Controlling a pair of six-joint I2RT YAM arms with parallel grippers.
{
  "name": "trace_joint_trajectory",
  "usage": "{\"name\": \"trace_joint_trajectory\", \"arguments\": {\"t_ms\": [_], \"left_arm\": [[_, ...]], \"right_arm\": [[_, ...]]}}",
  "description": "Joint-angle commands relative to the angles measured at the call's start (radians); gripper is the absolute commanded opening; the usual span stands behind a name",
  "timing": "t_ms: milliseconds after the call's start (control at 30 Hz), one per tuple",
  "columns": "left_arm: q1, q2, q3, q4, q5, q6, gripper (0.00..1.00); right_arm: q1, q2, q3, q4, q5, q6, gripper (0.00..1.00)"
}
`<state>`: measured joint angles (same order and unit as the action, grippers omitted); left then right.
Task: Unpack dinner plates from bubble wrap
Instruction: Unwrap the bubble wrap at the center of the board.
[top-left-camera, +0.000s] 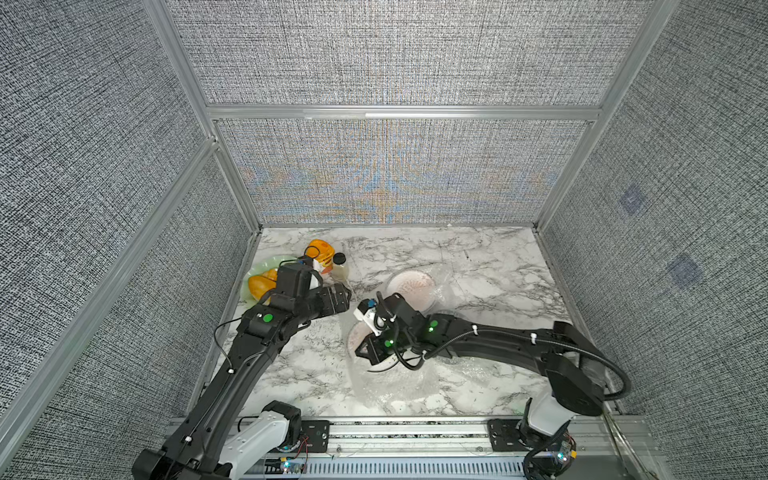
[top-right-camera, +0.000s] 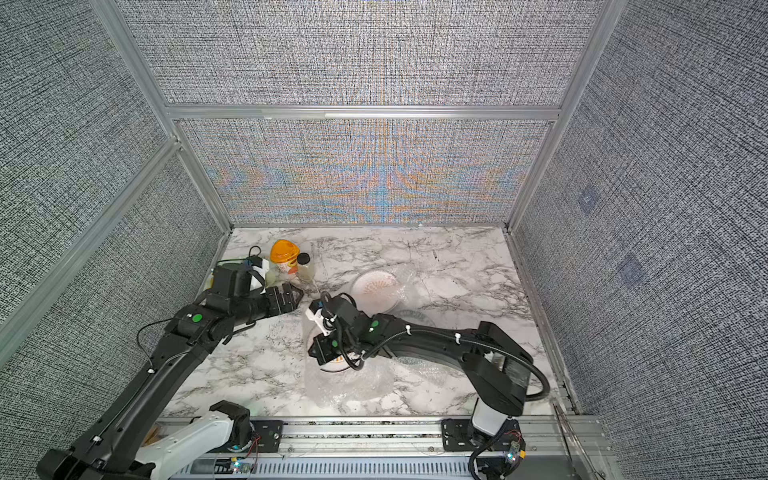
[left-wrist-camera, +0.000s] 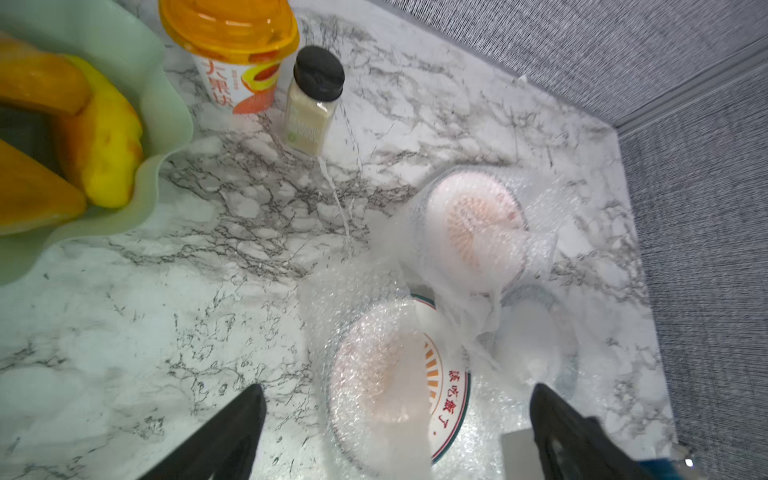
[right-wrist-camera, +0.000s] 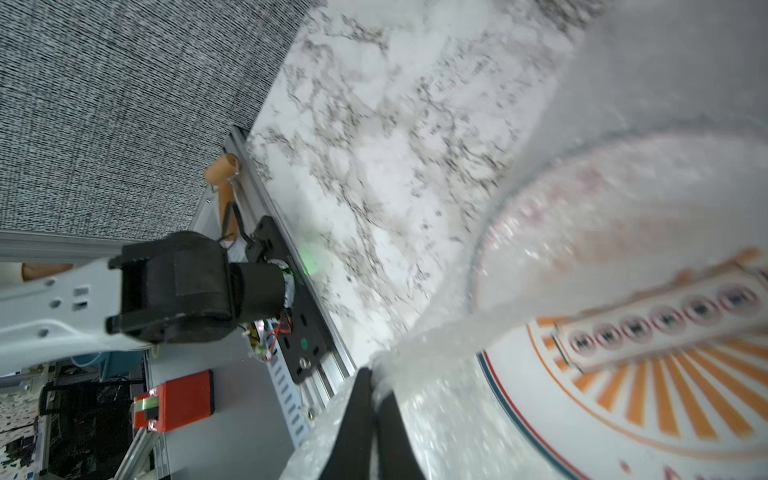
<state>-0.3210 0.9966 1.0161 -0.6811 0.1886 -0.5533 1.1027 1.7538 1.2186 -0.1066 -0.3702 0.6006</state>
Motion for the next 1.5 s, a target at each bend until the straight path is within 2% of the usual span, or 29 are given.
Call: {"name": "trace_joint_trajectory", "arguments": {"t_ms": [0, 167, 333, 500, 600, 767, 833, 933, 1033, 1267, 1367, 1467], "left_arm": [[0.063, 0.007, 0.041, -0.007, 0.104, 0.015, 0.99], [0.124, -0.003, 0.069, -0.025, 0.063, 0.02, 0.99], [0.126, -0.002, 0.061, -0.04, 0.031, 0.039, 0.99], [0.129, -0.004, 0.016, -0.02, 0.04, 0.039, 0.99], [0.129, -0.004, -0.007, -0.006, 0.049, 0.035, 0.99], [0.168, -0.015, -0.024, 0.042, 0.199, 0.023, 0.99], [0.184, -0.016, -0.022, 0.061, 0.258, 0.013, 0.99], [0.194, -0.007, -0.018, 0.097, 0.314, -0.003, 0.99], [0.197, 0.009, -0.001, 0.093, 0.295, 0.003, 0.99], [0.203, 0.034, 0.058, 0.044, 0.242, 0.038, 0.99], [0.204, 0.045, 0.059, 0.036, 0.254, 0.056, 0.99], [0.203, 0.043, 0.01, 0.054, 0.28, 0.088, 0.99]], "right_arm": [[0.03, 0.135, 0.109, 0.034, -0.082, -0.012, 0.05], [0.091, 0.351, 0.299, 0.022, -0.135, -0.019, 0.05], [0.126, 0.483, 0.411, 0.018, -0.187, -0.009, 0.1], [0.128, 0.545, 0.44, 0.018, -0.211, -0.005, 0.42], [0.114, 0.524, 0.432, 0.007, -0.205, -0.011, 0.58], [0.062, 0.365, 0.315, -0.009, -0.161, -0.031, 0.78], [0.034, 0.28, 0.258, -0.019, -0.139, -0.054, 0.89], [0.007, 0.214, 0.222, -0.027, -0.174, -0.068, 0.99], [0.02, 0.204, 0.255, -0.052, -0.214, -0.085, 0.99], [0.09, 0.197, 0.372, -0.139, -0.221, -0.129, 0.99], [0.117, 0.21, 0.401, -0.195, -0.187, -0.152, 0.99], [0.132, 0.231, 0.41, -0.281, -0.087, -0.178, 0.99]]}}
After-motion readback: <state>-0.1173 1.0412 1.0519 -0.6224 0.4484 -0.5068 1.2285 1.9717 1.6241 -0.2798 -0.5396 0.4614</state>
